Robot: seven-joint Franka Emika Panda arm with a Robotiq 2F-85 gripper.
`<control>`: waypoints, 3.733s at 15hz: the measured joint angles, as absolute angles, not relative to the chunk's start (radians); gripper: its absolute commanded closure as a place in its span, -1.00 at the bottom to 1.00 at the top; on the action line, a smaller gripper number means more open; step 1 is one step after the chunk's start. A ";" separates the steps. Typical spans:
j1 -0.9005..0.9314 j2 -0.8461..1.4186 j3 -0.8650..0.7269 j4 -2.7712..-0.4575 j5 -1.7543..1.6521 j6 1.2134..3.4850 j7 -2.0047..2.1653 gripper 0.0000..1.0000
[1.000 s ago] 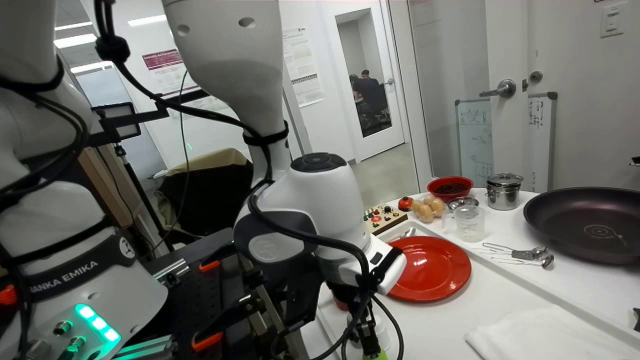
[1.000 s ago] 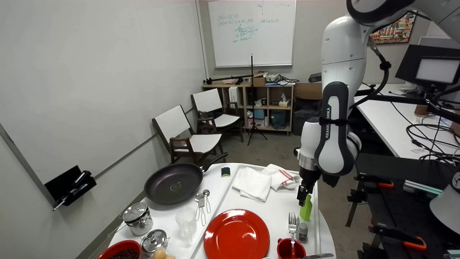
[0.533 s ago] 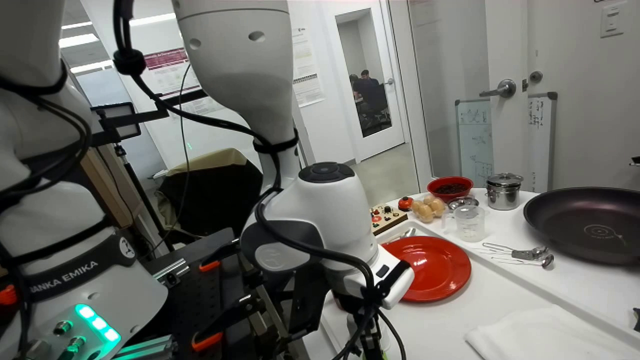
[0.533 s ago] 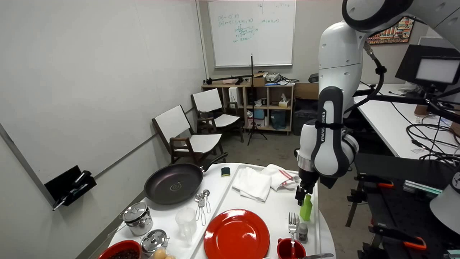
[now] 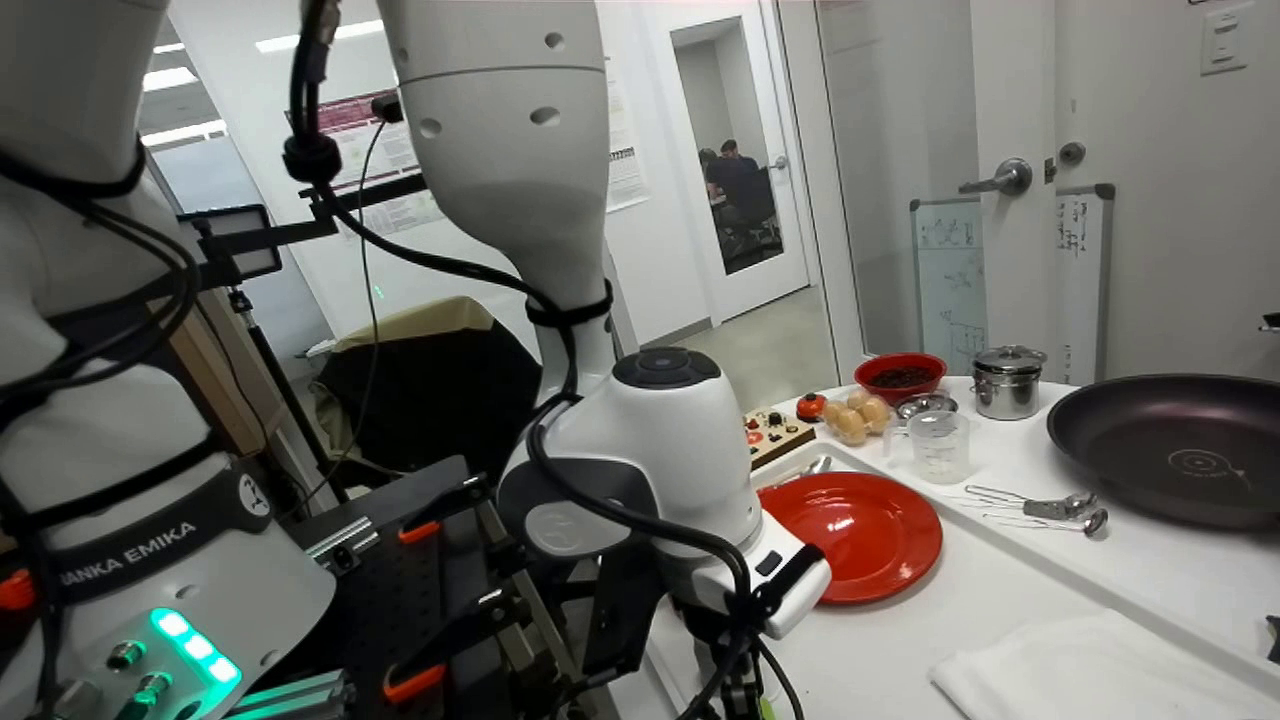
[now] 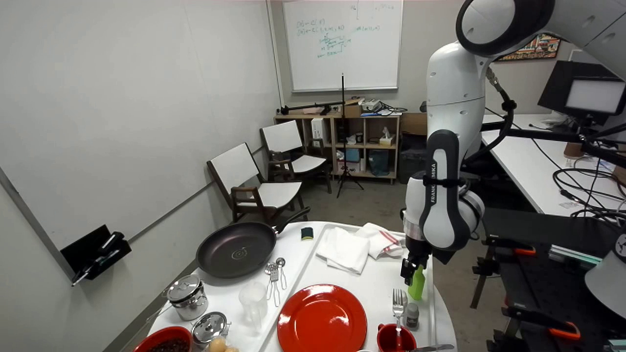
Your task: Move the green object backwards
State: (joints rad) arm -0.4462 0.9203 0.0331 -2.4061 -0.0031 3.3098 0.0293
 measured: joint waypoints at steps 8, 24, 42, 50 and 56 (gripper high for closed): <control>-0.415 0.959 0.023 -2.377 0.015 3.310 0.052 0.22; -0.396 0.960 0.019 -2.353 0.016 3.310 0.055 0.84; -0.345 0.619 0.019 -2.378 0.014 3.223 0.042 0.84; -0.248 0.526 -0.016 -2.230 0.015 2.923 0.042 0.84; -0.181 0.543 -0.058 -2.064 0.015 2.727 0.059 0.84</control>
